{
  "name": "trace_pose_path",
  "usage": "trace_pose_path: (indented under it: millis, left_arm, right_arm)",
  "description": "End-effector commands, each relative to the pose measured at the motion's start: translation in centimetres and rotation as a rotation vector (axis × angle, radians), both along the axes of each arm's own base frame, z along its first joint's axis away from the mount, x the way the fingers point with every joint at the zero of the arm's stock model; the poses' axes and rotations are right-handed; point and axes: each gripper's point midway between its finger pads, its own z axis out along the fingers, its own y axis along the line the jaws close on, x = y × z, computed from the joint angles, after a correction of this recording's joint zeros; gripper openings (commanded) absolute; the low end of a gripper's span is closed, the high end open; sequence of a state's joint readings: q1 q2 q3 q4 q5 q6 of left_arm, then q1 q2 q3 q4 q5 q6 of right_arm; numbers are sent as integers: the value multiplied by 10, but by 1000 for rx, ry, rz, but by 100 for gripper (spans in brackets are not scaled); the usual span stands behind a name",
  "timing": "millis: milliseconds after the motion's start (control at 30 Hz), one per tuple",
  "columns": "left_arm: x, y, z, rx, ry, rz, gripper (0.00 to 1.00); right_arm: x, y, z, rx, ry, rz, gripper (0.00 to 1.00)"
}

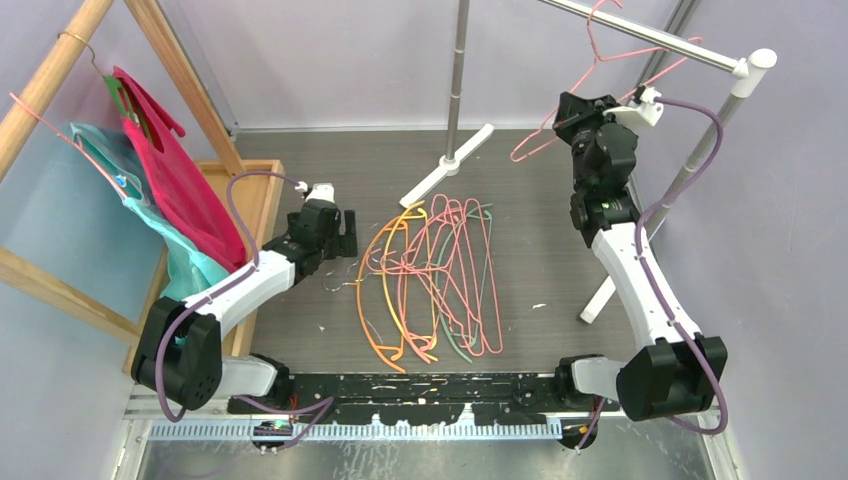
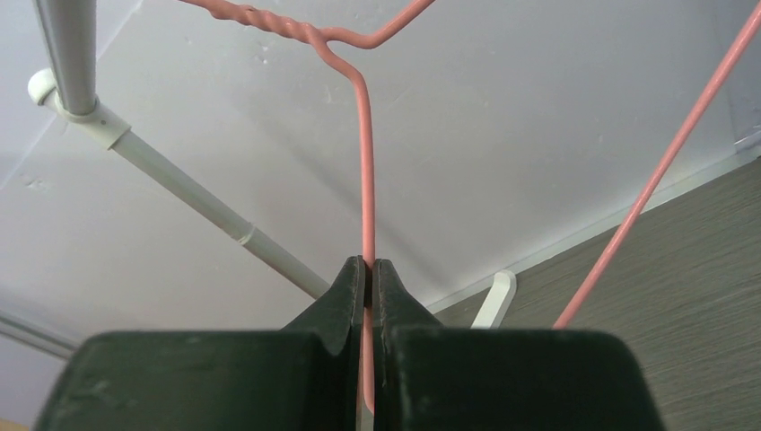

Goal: Organize the hangers

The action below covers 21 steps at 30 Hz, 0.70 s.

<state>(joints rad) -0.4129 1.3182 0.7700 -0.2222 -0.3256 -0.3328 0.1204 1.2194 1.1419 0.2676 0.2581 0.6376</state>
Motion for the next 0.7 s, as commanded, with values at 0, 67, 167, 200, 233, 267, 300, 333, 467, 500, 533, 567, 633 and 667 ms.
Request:
trace_pose_path:
  millis: [0, 67, 167, 200, 233, 267, 300, 333, 467, 500, 533, 567, 633, 667]
  left_arm:
    - [11, -5, 14, -26, -50, 6, 98]
    - [11, -5, 14, -26, -52, 6, 98]
    - [12, -5, 13, -23, -48, 5, 98]
    - [12, -5, 12, -23, -46, 4, 98]
    - [12, -5, 12, -23, -45, 4, 98]
    - [13, -6, 12, -23, -45, 4, 98]
    - [13, -6, 12, -23, -45, 4, 98]
    - [14, -6, 12, -24, -45, 3, 98]
    - [14, -7, 11, -23, -40, 2, 98]
    - [14, -7, 11, -22, -41, 1, 98]
    - [14, -7, 10, -22, -39, 1, 98]
    - [14, -7, 9, -20, -38, 1, 98]
    - [14, -7, 10, -21, -39, 1, 98]
    - [14, -7, 10, -21, -39, 1, 98]
  right_arm:
    - [15, 18, 12, 11, -19, 92, 1]
    - [25, 29, 6, 16, 0, 143, 1]
    - [36, 47, -6, 16, 32, 211, 1]
    - [39, 55, -7, 11, 38, 227, 1]
    - [41, 62, -9, -2, 44, 242, 1]
    - [43, 70, -12, -14, 51, 257, 1]
    - [45, 79, -12, -30, 54, 272, 1]
    - [47, 87, -14, -45, 63, 287, 1]
    - [55, 118, -20, -91, 91, 341, 1]
    - [56, 124, -22, -99, 98, 349, 1]
    - [59, 127, -24, -105, 104, 352, 1]
    - [61, 129, -25, -107, 109, 355, 1]
    - [67, 132, -31, -112, 132, 360, 1]
    - [70, 134, -33, -116, 143, 364, 1]
